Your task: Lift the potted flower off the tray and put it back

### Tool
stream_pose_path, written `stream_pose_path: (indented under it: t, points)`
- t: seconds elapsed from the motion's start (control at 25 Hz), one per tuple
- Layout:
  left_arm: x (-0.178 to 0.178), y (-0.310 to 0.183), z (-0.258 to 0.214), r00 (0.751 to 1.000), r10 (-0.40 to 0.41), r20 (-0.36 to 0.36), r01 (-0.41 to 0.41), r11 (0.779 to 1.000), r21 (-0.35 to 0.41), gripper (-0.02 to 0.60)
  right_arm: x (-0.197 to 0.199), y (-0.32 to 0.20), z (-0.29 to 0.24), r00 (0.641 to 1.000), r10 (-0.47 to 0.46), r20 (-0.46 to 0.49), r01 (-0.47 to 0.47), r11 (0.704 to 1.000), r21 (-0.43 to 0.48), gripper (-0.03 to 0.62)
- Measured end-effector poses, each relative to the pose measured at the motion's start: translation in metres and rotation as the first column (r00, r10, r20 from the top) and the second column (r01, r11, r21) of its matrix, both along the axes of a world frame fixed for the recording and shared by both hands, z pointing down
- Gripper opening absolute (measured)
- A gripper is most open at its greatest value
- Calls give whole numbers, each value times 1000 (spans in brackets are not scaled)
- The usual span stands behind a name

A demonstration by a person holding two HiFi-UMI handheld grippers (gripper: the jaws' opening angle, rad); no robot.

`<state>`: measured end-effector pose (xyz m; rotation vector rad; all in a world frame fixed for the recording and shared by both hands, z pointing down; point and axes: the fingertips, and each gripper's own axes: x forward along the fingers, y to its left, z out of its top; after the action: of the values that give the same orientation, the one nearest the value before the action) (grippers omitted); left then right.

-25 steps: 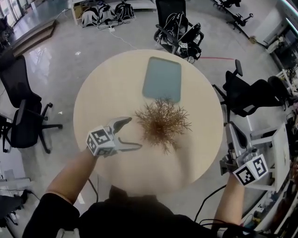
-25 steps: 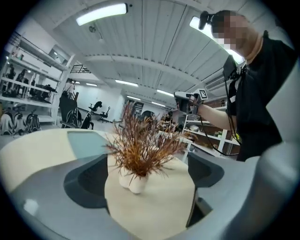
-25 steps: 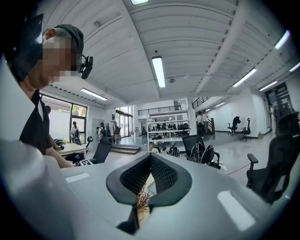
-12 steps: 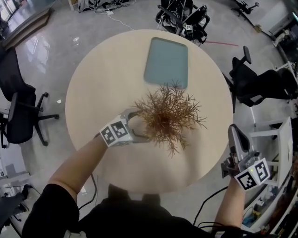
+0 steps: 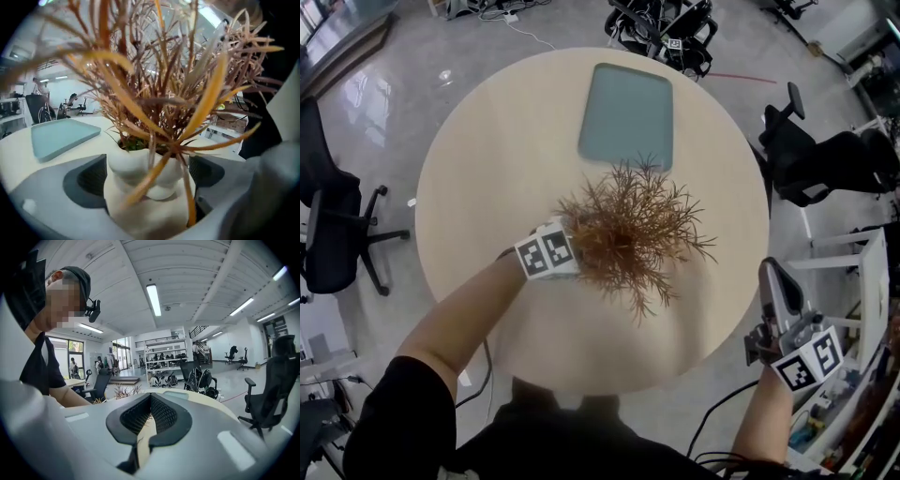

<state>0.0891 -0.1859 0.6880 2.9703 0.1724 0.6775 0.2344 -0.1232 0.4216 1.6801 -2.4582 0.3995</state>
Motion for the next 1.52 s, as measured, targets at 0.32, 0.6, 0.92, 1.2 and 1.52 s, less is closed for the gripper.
stream_pose_path:
  t: [0.32,0.6,0.92,1.2,1.52]
  points:
    - [13,-1,6,999,33,-8,-33,998,45,520,7,3,9,1000,8,0,-8,1000,-19,15]
    - [14,5,0,997,46,-54,-44,998,36,505,0,-1,8,1000,-1,4,1,1000,-20,15]
    - [12,19,-12,993,58,-102,-59,998,-7,503,-5,-6,-1,1000,-1,-4,1,1000,-17,14]
    - [-9,-7,-49,982,-33,-186,18,996,-82,503,-26,-28,-22,1000,-16,-12,16,1000,-1,14]
    - [-42,-61,-109,977,-100,-190,86,993,-79,503,-51,-49,-74,1000,-5,-10,6,999,53,15]
